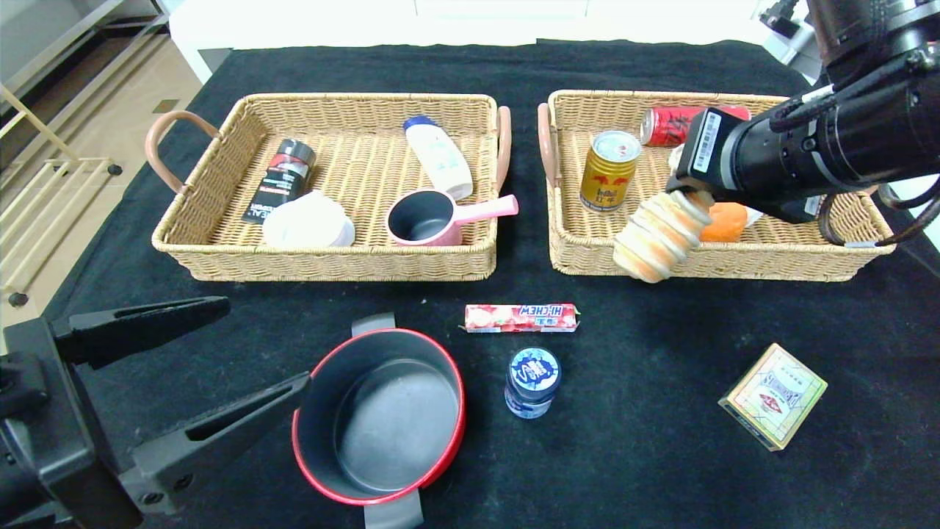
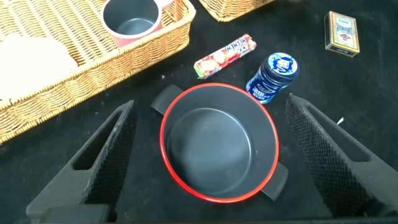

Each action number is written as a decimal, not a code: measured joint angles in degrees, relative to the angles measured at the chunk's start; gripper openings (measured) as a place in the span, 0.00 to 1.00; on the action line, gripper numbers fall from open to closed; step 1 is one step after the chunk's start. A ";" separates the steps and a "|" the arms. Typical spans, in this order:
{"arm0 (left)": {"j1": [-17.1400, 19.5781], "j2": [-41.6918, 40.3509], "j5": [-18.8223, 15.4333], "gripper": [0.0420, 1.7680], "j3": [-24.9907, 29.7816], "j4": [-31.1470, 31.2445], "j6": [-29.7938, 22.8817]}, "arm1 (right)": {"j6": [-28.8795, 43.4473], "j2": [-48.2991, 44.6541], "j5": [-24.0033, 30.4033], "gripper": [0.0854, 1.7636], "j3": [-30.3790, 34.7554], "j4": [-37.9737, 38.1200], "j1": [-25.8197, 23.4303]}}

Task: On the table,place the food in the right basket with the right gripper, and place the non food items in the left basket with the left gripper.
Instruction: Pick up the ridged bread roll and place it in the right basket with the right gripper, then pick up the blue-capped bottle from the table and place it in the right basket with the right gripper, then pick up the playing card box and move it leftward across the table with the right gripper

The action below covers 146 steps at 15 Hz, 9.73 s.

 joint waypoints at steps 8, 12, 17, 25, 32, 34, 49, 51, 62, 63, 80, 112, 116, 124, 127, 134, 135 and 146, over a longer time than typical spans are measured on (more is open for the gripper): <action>0.00 0.22 -0.05 0.97 0.13 0.02 0.01 | -4.14 2.82 -1.72 0.19 -0.17 -15.34 -4.16; 0.00 0.18 -0.05 0.97 0.16 0.02 0.00 | -5.41 4.22 -2.60 0.19 0.07 -17.04 -5.66; 0.00 0.07 -0.05 0.97 0.16 -0.09 0.00 | -5.79 5.46 -2.84 0.22 0.57 -18.15 -6.89; 0.00 0.02 -0.07 0.97 0.16 -0.05 0.01 | -5.68 5.05 -2.55 0.70 1.12 -17.90 -6.80; 0.00 0.05 0.00 0.97 0.24 0.02 0.56 | -5.55 3.28 -2.44 0.86 4.43 -17.74 -6.29; -0.02 0.05 -0.02 0.97 0.35 0.02 0.63 | -6.40 1.38 -2.40 0.88 7.68 -17.65 -4.55; 0.11 0.94 0.21 0.97 0.44 -0.13 0.30 | -7.91 -5.64 -8.67 0.95 26.71 -17.70 19.93; 0.15 0.96 0.72 0.97 0.24 -0.13 0.34 | -7.67 -3.96 -10.56 0.96 26.70 -17.87 21.55; 0.17 0.91 1.35 0.97 0.22 -0.13 0.54 | -7.53 3.36 -12.63 0.96 25.95 -17.74 26.79; 0.17 0.88 1.35 0.97 0.22 -0.16 0.54 | -7.53 3.78 -12.79 0.96 25.95 -17.76 26.77; 0.09 0.68 1.06 0.97 0.35 -0.09 0.61 | -6.92 8.05 -13.09 0.92 25.22 -17.85 24.61; 0.09 0.71 1.06 0.97 0.51 -0.06 0.61 | -10.01 0.69 -13.00 0.48 18.85 -17.85 14.17; 0.09 0.60 1.06 0.97 0.44 -0.05 0.61 | -10.89 0.61 -12.98 0.48 13.49 -17.96 9.76; 0.09 0.50 1.06 0.97 0.41 -0.05 0.63 | -12.74 4.35 -13.07 0.48 7.24 -18.79 4.30; 0.09 0.50 1.06 0.97 0.41 -0.05 0.61 | -13.07 5.52 -13.04 0.48 6.85 -21.09 3.58; 0.09 0.46 1.06 0.97 0.41 -0.13 0.63 | -13.62 7.12 -13.13 0.48 5.47 -22.99 3.19; 0.09 0.46 1.06 0.97 0.41 -0.13 0.63 | -13.62 7.28 -13.10 0.48 5.47 -22.94 3.17; 0.09 0.49 1.05 0.97 0.46 -0.05 0.63 | -13.31 7.20 -13.00 0.84 5.71 -22.27 3.45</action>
